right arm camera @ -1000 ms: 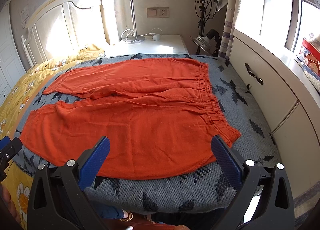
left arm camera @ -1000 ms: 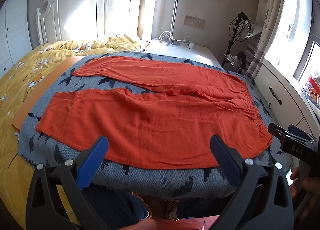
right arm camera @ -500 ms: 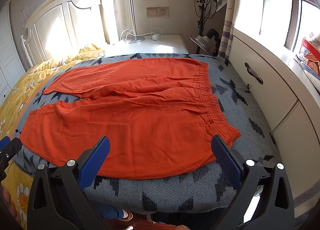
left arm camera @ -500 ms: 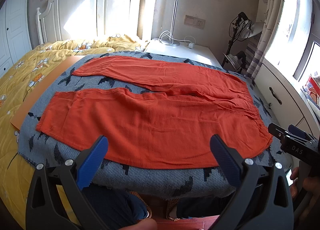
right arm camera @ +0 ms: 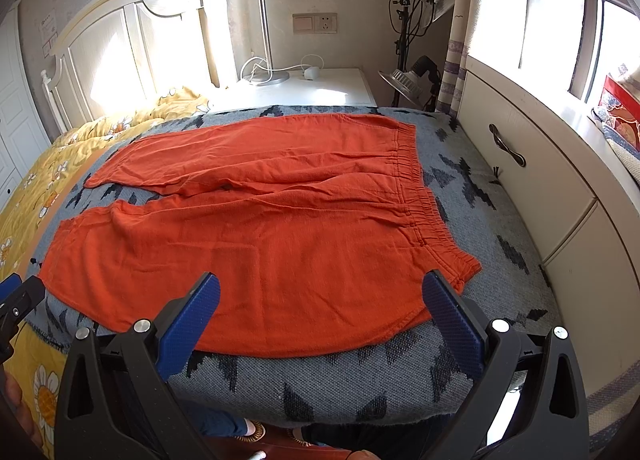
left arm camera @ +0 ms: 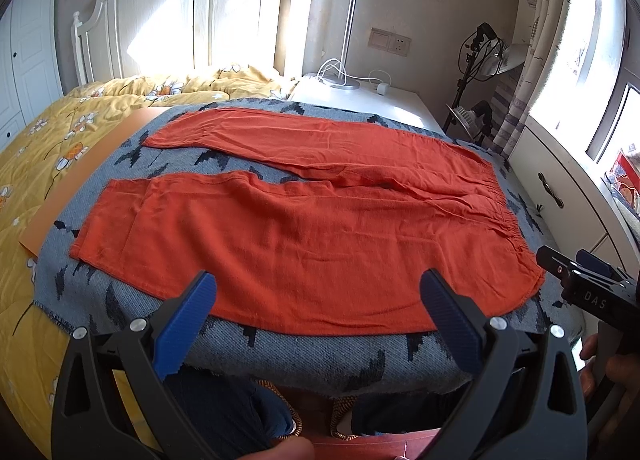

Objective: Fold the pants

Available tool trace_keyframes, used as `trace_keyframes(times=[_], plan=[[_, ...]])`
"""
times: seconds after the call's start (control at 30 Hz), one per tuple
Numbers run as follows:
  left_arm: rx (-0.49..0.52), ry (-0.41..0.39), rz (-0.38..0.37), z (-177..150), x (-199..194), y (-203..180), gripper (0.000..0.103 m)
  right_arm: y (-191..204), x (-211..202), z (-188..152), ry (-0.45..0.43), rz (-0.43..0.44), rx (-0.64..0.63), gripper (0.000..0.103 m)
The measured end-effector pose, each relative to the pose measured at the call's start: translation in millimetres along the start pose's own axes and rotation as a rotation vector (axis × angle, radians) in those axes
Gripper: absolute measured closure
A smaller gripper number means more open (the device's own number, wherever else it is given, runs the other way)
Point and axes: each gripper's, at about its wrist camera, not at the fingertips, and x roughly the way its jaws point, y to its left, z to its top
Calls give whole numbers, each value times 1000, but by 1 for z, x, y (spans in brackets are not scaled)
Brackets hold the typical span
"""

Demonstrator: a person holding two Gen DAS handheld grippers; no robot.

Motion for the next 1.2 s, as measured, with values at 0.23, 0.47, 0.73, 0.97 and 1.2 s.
trace_keyframes(times=[0.23, 0.47, 0.73, 0.97, 1.2], plan=[[-6, 10, -4, -2, 3, 1, 2, 0, 0, 0, 1, 0, 0, 5], [-6, 11, -4, -3, 4, 1, 2, -2, 3, -5, 6, -1, -1, 5], [-7, 21, -3, -6, 9, 2, 2, -2, 6, -6, 10, 0, -1, 5], [-8, 37, -5, -5, 14, 2, 1, -2, 9, -6, 22, 2, -1, 5], [-8, 64, 3, -8, 25, 5, 1, -24, 29, 5, 56, 57, 44, 5]])
